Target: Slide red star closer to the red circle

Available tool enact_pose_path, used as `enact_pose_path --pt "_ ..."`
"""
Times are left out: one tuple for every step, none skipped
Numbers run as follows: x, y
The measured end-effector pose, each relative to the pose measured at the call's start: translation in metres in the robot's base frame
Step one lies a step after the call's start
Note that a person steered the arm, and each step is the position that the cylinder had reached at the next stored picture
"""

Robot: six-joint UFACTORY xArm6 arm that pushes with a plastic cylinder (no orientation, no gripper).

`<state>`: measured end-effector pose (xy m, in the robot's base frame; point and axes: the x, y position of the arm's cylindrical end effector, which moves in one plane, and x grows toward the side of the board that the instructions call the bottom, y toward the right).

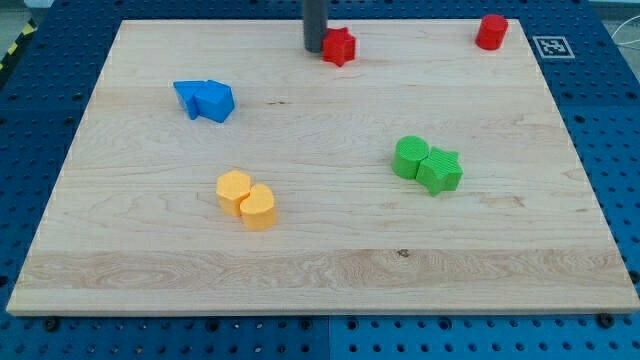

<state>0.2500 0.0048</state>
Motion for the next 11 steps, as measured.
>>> enact_pose_path --pt "0.001 0.039" --pt "0.005 0.074" --pt "0.01 0.091" --pt "0.011 0.09" --pt "0.022 0.086" --pt "0.041 0.102" --pt "0.046 0.091" --pt "0.046 0.088" --pt "0.056 0.088" --pt "0.077 0.088" --pt "0.077 0.1"
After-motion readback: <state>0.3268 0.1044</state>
